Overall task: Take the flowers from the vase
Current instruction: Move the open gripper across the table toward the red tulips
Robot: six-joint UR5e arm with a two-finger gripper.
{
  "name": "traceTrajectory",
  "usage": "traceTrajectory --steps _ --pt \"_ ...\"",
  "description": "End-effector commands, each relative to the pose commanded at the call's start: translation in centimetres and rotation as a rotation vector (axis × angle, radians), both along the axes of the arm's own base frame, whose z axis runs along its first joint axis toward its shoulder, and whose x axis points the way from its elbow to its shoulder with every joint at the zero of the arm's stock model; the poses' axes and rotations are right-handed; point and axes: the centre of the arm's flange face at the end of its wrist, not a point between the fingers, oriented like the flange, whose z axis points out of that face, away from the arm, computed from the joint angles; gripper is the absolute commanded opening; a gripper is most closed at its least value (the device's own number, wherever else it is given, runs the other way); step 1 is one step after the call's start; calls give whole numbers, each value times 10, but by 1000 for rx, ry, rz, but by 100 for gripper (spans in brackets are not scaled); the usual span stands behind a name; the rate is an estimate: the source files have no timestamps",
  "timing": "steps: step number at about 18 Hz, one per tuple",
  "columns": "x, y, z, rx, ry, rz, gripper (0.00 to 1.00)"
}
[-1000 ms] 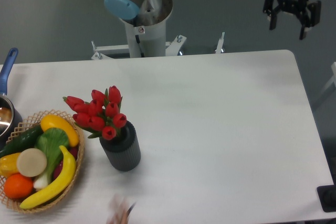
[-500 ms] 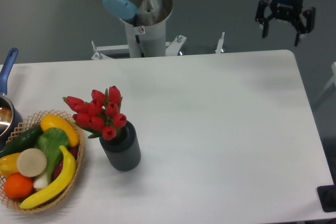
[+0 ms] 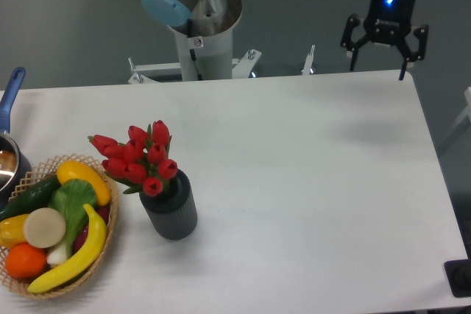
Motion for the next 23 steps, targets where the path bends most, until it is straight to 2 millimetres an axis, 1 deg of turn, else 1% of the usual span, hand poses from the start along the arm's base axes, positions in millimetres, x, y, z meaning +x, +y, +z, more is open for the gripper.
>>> traceTrajectory --steps 3,8,10,13,15,16,19,23 --pt "7 21 0 20 -38 18 100" --pt "23 58 -2 128 -27 -74 100" --pt "35 75 -2 133 -37 -104 100" --pt "49 88 -5 134 -46 -135 100" --pt "58 101 -7 146 -38 -167 100" --pt "62 107 -7 166 -31 -183 100" --pt "75 112 -16 238 -18 -217 100" --pt "90 128 -16 375 18 -336 100"
